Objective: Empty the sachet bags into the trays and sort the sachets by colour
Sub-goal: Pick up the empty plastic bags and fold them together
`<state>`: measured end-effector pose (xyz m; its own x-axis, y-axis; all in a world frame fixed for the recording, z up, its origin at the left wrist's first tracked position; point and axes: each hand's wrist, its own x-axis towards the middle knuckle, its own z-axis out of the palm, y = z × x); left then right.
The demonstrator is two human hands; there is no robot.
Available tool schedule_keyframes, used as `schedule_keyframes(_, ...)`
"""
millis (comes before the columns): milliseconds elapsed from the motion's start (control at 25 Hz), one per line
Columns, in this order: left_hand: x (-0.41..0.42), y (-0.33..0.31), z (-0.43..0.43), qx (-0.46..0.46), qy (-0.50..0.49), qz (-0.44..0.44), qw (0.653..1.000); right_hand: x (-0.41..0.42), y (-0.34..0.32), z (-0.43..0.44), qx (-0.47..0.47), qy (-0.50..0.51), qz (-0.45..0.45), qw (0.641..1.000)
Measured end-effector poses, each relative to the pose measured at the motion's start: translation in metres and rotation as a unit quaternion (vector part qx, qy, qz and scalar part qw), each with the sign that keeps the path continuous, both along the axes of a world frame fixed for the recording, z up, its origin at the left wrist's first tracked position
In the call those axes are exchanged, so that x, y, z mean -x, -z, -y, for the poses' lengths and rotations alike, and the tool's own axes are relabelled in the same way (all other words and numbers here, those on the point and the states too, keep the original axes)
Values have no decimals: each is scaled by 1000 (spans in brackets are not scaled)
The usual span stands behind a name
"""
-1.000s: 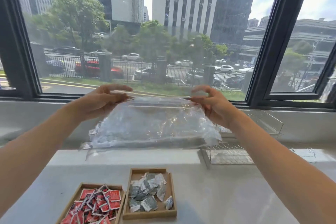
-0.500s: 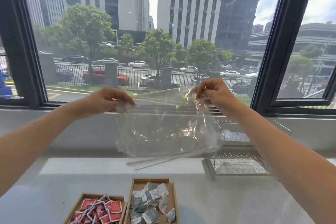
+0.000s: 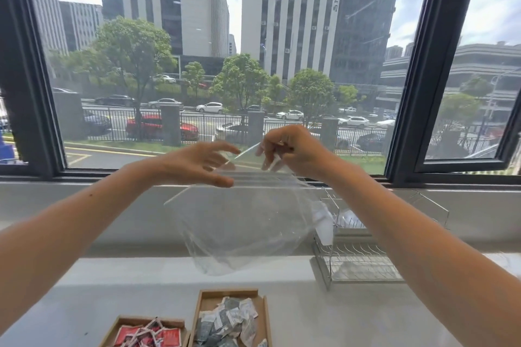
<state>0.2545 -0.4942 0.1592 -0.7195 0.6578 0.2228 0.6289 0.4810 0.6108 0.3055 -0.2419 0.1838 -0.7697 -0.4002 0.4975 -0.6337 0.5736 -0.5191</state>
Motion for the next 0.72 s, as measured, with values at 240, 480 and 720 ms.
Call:
schedule_keyframes(240,1,-6,-12,-76,36,64,994,4,-8,-8,220,-73,101,968)
schedule_keyframes(480,4,-6,-6,-257,20,115,959,11,17,-38,410,-200,346,820)
schedule_keyframes(720,1,-11,-14,-401,-41,137,905,11,32,-20,420,-246,323,812)
